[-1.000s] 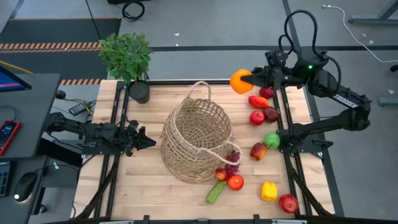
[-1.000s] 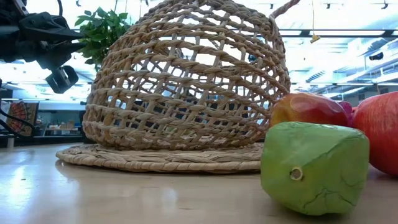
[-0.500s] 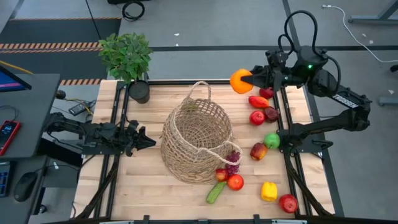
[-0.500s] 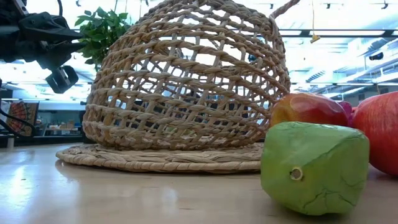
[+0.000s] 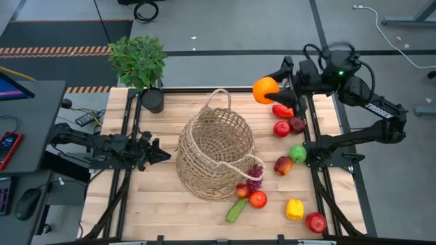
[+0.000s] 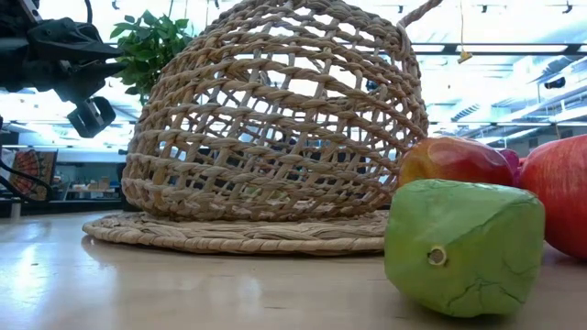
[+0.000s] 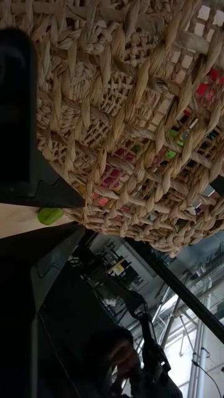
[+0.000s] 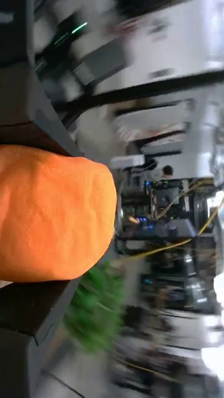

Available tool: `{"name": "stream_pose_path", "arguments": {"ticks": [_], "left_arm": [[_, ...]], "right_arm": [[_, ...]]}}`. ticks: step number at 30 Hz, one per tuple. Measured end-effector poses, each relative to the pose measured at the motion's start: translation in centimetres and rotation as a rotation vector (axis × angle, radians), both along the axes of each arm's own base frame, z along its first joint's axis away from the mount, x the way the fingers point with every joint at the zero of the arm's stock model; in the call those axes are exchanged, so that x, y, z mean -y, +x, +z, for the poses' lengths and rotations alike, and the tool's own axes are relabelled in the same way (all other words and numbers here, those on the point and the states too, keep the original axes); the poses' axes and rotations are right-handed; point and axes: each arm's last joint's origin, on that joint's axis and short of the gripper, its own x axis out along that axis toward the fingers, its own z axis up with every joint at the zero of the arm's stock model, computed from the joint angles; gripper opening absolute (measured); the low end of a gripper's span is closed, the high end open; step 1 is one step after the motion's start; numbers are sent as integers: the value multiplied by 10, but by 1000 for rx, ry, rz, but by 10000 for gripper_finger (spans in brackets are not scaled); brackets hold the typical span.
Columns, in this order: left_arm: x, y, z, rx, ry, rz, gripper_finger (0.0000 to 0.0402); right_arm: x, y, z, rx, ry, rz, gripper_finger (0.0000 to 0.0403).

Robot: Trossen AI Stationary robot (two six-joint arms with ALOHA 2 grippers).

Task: Build produce basket
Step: Put the orange into the brown basket

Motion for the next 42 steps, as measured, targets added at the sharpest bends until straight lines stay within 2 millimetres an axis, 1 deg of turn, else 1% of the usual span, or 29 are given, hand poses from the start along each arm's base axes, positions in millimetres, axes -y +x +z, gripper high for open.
{"name": "stream_pose_path", "arguments": {"ticks": [2, 9, 13, 17, 24, 29, 34, 38, 42], "left_arm": [[0, 0, 0, 0, 1, 0, 58], [0, 0, 0, 0, 1, 0, 62], [0, 0, 0, 0, 1, 0, 62], [0, 0, 0, 0, 1, 0, 57], [0, 0, 0, 0, 1, 0, 58], [0, 0, 0, 0, 0, 0, 61], [0, 0, 0, 0, 0, 0, 56], [0, 0, 0, 0, 0, 0, 58], [0, 0, 0, 0, 0, 0, 62]], "right_arm": [[0, 0, 0, 13, -150, -1, 272], [-7, 6, -8, -2, -572, 1, 272], [-10, 8, -12, -46, -777, -82, 272], [-13, 9, -12, -83, -934, -180, 273], [-21, 14, -14, -168, -1120, -293, 277], [-26, 16, -15, -195, -1200, -314, 277], [-29, 16, -15, -211, -1206, -333, 277], [-30, 19, -19, -232, -1129, -317, 278], [-27, 30, -30, -303, -939, -306, 278]]}}
